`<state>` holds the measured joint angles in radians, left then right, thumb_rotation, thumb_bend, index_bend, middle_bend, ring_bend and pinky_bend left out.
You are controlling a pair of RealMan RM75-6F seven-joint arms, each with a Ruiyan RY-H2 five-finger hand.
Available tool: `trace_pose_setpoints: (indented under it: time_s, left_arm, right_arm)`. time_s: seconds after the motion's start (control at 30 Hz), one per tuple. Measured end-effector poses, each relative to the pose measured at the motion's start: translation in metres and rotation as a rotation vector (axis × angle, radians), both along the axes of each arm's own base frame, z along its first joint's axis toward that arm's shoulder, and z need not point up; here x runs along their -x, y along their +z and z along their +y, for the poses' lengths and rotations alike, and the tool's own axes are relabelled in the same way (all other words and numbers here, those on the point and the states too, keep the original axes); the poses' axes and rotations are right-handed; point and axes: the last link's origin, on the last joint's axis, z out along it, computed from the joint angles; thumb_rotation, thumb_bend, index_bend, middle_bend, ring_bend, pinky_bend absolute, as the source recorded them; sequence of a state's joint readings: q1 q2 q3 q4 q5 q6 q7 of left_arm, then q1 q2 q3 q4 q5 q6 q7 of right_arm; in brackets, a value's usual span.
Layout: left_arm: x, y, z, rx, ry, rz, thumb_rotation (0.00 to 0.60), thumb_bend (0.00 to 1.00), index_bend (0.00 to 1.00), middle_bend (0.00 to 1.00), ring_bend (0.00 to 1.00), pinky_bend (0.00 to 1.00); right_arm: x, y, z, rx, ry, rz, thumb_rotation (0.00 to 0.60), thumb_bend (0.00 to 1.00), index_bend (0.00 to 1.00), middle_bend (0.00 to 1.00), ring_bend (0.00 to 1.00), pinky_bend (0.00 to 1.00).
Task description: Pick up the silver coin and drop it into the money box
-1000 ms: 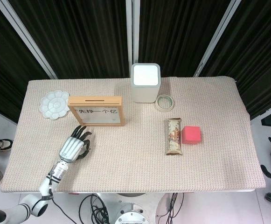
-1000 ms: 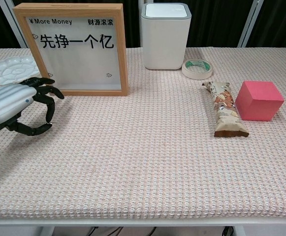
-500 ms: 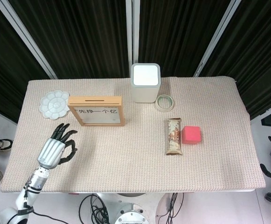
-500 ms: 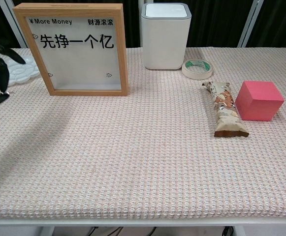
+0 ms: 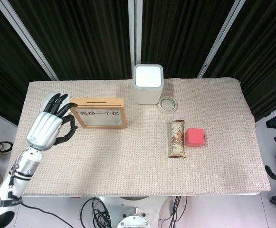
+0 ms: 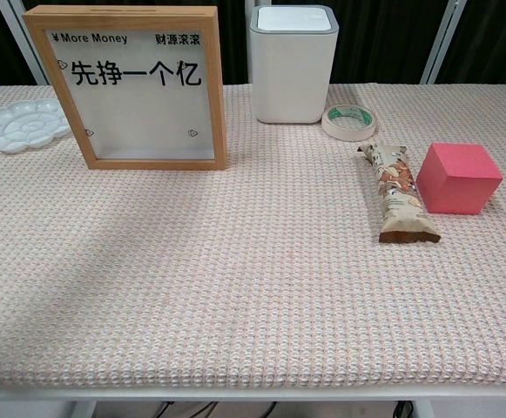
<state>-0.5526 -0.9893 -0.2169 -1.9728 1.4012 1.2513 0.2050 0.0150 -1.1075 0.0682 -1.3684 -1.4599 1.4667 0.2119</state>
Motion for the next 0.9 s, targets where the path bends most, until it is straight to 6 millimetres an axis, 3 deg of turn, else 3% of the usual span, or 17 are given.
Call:
trace_pose_setpoints:
  time_s: [0.2, 0.37, 0.57, 0.7, 0.9]
  left_arm:
    - [-0.030, -0.010, 0.047, 0.081, 0.086, 0.029, 0.600, 0.37, 0.62, 0.22, 0.00, 0.00]
    - [-0.068, -0.021, 0.086, 0.121, 0.115, 0.084, 0.600, 0.37, 0.62, 0.22, 0.00, 0.00]
    - [-0.091, -0.031, 0.120, 0.152, 0.172, 0.140, 0.600, 0.37, 0.62, 0.22, 0.00, 0.00]
    - [-0.101, -0.035, 0.138, 0.150, 0.179, 0.208, 0.600, 0.37, 0.62, 0.22, 0.00, 0.00]
    - [-0.094, -0.041, 0.148, 0.187, 0.213, 0.290, 0.600, 0.37, 0.62, 0.22, 0.00, 0.00]
  right_arm:
    - [-0.006, -0.003, 0.003, -0.021, 0.027, -0.061, 0.600, 0.21, 0.00, 0.00, 0.00, 0.00]
    - [-0.006, 0.000, 0.006, -0.010, 0.028, -0.049, 0.600, 0.21, 0.00, 0.00, 0.00, 0.00]
    - [-0.001, 0.002, 0.008, -0.001, 0.011, -0.049, 0.600, 0.21, 0.00, 0.00, 0.00, 0.00]
    - [-0.001, 0.002, 0.009, 0.000, 0.010, -0.048, 0.600, 0.21, 0.00, 0.00, 0.00, 0.00]
    - [0.000, 0.006, 0.009, 0.010, 0.001, -0.043, 0.600, 0.21, 0.00, 0.00, 0.00, 0.00]
